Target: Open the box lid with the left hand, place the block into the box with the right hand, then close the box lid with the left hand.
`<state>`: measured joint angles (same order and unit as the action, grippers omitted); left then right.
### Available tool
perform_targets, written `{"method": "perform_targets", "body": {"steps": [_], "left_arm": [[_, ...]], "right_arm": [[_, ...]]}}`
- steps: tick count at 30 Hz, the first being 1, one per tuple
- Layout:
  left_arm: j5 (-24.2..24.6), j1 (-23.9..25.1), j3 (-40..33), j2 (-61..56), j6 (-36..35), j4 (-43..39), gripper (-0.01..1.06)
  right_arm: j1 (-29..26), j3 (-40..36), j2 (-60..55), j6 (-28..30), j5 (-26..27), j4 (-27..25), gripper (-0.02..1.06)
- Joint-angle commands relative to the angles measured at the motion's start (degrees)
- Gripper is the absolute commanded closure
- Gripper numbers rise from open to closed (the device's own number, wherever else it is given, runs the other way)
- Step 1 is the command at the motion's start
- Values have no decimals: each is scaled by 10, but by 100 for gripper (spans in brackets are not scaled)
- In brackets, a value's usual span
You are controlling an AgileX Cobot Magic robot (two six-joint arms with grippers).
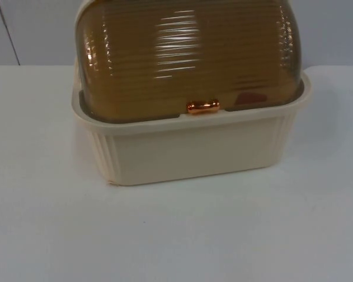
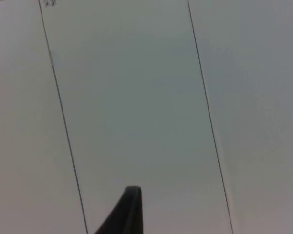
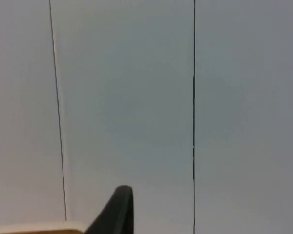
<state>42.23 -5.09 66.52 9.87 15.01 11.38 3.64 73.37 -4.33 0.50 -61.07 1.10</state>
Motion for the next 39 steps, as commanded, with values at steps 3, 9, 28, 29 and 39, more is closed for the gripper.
{"method": "perform_targets", "body": {"steps": [3,9,28,29,39], "left_arm": [[7,-3,1,-18,-7,3,0],[23,-3,2,-82,-8,7,0],[114,24,28,-99,5,-54,0],[124,13,28,-99,5,-56,0],[148,18,28,-99,10,0,0]], "right_arm": [[2,2,14,0,-15,1,0],[2,2,32,0,-47,2,0],[3,2,36,-9,-78,24,0],[7,2,36,-9,-80,24,0],[11,2,36,-11,-81,26,0]]}}
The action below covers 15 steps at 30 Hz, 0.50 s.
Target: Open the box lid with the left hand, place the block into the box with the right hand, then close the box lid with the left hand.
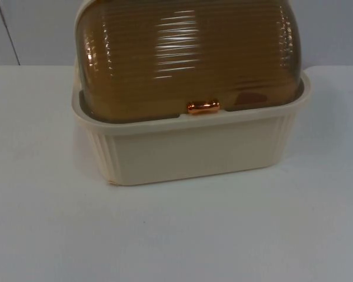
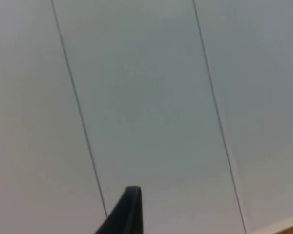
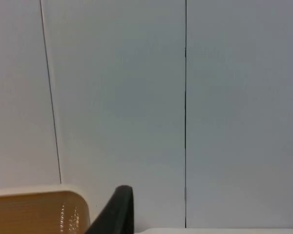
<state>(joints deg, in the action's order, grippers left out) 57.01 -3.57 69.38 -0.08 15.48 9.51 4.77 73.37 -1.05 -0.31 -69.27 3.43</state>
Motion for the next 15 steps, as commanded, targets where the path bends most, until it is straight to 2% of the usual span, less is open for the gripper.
{"method": "perform_targets", "body": {"steps": [1,8,15], "left_arm": [[1,11,0,1,17,20,0],[19,17,0,1,-12,1,0],[74,17,-22,1,-19,-4,0]], "right_arm": [[-1,2,3,-3,1,3,0],[-1,2,3,-3,-7,24,0],[-1,-46,10,12,-7,27,0]]}}
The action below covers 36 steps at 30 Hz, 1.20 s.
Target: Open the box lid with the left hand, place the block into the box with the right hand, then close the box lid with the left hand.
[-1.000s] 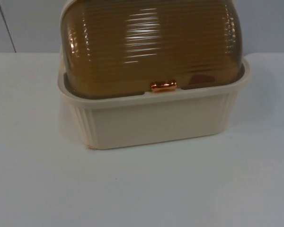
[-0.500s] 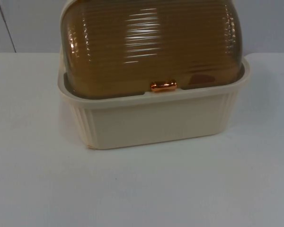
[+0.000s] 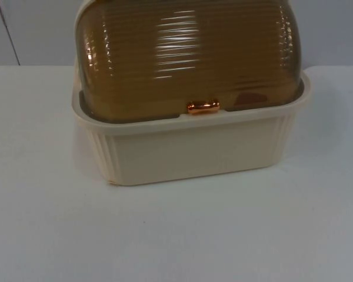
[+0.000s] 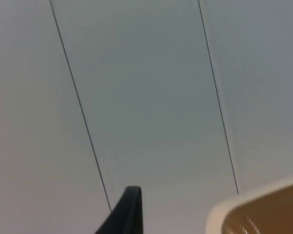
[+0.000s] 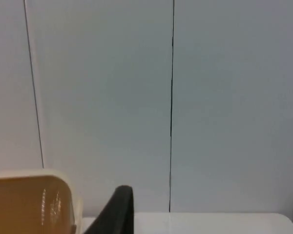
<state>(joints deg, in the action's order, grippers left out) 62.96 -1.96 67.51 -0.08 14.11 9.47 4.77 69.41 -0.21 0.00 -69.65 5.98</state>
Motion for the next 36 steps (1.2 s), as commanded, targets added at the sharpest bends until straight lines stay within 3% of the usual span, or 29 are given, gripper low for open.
{"method": "perform_targets", "body": {"steps": [1,10,15,20,24,30,36], "left_arm": [[22,1,-28,1,-5,-4,0],[1,1,-170,1,-18,-4,0],[-3,-5,-250,1,-27,0,0],[-3,-24,-260,1,-27,1,0],[0,-26,-260,1,-32,-18,0],[27,-26,-266,1,-39,-40,0],[12,-26,-327,1,-74,-46,0]], "right_arm": [[-1,-29,2,9,-3,2,0],[-1,-171,2,-25,21,2,0],[9,-294,2,-30,43,-3,0],[42,-361,2,-32,70,-6,0],[52,-385,2,-66,107,-13,0],[51,-395,2,-49,82,-1,0],[51,-399,2,-49,78,2,0]]}}
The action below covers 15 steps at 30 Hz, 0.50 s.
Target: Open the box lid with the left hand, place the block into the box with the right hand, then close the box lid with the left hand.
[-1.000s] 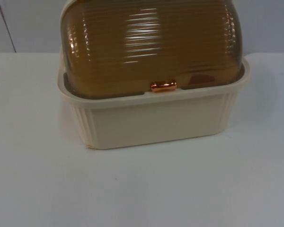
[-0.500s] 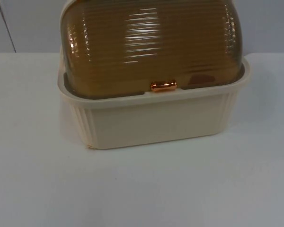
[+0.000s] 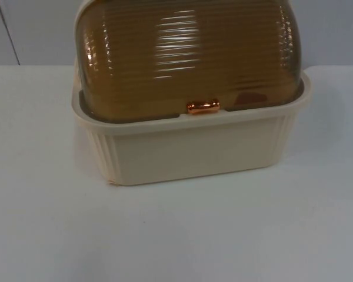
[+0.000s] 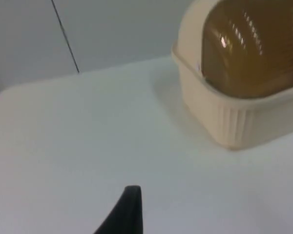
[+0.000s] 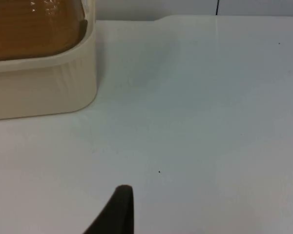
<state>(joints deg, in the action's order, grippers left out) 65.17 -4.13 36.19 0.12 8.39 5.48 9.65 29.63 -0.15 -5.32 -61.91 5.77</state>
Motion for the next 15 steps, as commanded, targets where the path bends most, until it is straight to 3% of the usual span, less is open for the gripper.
{"method": "perform_targets", "body": {"steps": [1,4,5,15], "left_arm": [[-11,-4,-30,-1,-32,-8,0],[-17,-4,-62,-1,-48,-7,0],[-40,-4,-78,-1,-50,-5,0],[-35,-4,-79,-1,-57,-10,0]], "right_arm": [[2,-1,2,4,0,4,0],[2,-1,2,4,0,4,0],[2,-1,2,4,0,3,0],[2,-1,2,4,0,0,0]]}}
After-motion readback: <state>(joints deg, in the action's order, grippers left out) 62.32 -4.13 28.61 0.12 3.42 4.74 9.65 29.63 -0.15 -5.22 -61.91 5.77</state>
